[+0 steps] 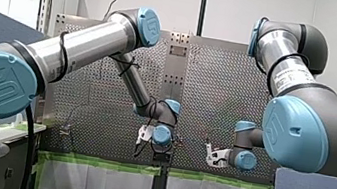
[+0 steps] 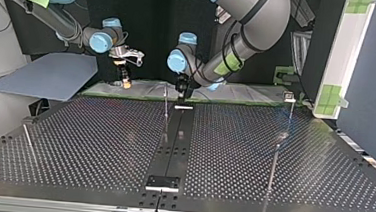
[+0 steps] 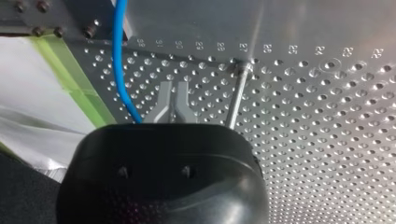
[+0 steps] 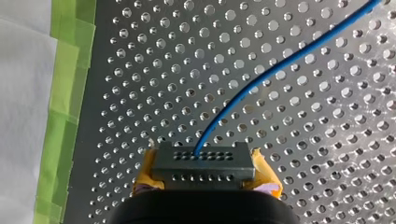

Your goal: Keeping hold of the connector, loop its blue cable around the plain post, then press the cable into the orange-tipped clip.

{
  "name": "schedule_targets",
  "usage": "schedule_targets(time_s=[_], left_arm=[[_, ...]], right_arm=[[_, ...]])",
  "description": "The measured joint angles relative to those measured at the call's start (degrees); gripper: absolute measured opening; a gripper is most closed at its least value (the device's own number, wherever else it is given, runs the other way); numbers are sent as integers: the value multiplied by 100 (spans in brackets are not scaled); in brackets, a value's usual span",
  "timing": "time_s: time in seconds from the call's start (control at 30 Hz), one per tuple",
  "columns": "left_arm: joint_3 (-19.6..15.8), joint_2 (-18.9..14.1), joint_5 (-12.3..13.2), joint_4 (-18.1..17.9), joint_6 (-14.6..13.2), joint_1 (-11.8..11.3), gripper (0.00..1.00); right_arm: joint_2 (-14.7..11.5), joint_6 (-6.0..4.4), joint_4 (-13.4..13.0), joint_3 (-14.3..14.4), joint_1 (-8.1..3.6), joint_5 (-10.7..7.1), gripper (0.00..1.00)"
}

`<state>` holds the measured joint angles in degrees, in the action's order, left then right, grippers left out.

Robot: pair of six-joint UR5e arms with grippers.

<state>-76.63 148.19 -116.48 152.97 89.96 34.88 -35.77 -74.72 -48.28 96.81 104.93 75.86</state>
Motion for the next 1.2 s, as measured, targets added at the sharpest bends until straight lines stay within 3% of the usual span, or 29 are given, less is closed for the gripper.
schedule_targets(time_s=[0.93,1.2], left_arm=[[-189,-4,-46,-52,208,-83,1],[-217,-4,-27,-122,129,-61,1]], right_arm=[[35,173,152,1,179,-6,0],[285,258,90,-7,188,22,0]])
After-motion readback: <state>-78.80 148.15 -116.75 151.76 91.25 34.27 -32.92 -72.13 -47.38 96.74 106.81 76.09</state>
